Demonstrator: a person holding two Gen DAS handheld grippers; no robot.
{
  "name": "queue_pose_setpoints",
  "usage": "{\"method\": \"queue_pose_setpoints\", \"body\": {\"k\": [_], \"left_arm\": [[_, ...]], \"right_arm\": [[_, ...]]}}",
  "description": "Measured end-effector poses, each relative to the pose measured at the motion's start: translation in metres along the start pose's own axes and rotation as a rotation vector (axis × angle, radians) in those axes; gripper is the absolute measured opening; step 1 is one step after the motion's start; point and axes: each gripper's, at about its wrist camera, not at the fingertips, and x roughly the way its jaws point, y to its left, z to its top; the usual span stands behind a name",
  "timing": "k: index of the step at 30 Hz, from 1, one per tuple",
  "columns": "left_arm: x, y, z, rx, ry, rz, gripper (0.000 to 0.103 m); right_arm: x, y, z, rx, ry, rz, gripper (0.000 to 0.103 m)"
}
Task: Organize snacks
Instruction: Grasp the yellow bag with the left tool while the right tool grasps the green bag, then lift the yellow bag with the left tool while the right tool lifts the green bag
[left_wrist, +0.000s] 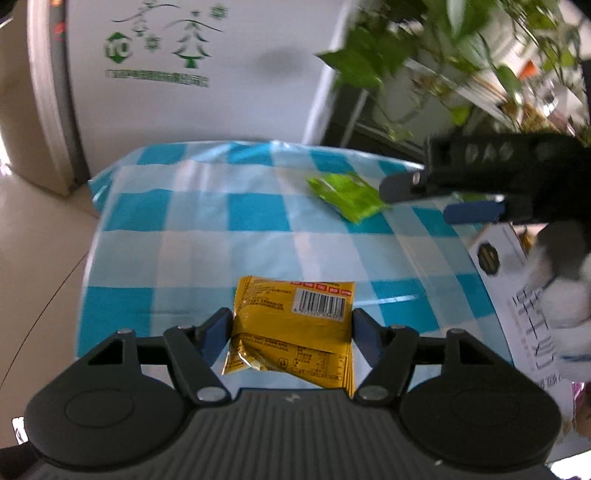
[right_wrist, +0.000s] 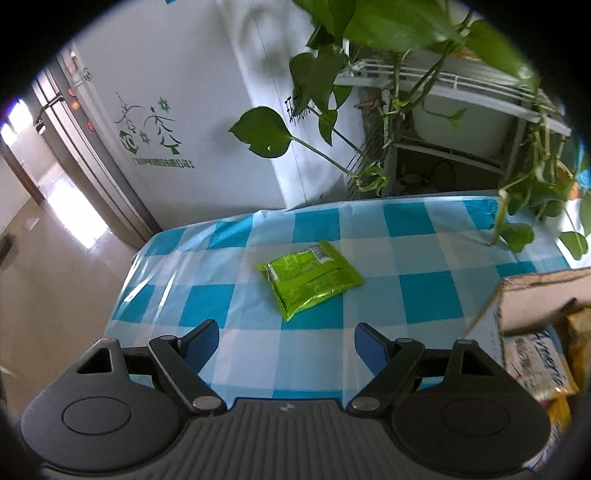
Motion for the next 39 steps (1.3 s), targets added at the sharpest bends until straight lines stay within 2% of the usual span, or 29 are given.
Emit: {"method": "queue_pose_setpoints", "body": {"k": [10,15,17,20,25,27,34,35,39], "left_arm": [[-0.007,0.014,0.006,-0.061,-0.009,-0.004,0.069],[-0.008,0.019,0.007,-0.088,-0.012,-0.006,0.069],[-0.01,0.019,0.007,-0.086,-0.018,-0.002,0.069],[-0.01,0.02,0.008,-0.089,-0.021,0.003,0.069],[-0.008,0.019,0.008,-0.084,-0.02,0.011,0.069],[-0.006,0.019,0.007,-0.086,-0.016,0.014,0.069],[-0.007,0.019,0.008,-0.085,-0.029,0.027,0.069],[-0.008,0.019,0.008,-0.086,-0.031,0.027,0.069],[-0.012,0.018,0.009,-0.084,-0.046,0.026,0.069]], "right_arm": [[0.052,-0.01,0.015,-0.019,0.01,-0.02,0.085],[0.072,-0.006,0.023,-0.09,0.021,-0.018,0.086],[0.079,-0.004,0.024,-0.116,0.019,-0.019,0.091],[0.091,-0.003,0.023,-0.153,0.021,-0.022,0.092],[0.103,0.001,0.019,-0.228,0.005,-0.074,0.092],[0.103,0.001,0.02,-0.233,0.0,-0.073,0.09],[0.096,0.004,0.017,-0.244,0.01,-0.065,0.073],[0.094,0.006,0.015,-0.252,0.013,-0.066,0.067],[0.087,0.014,0.009,-0.257,0.034,-0.04,0.066]]}}
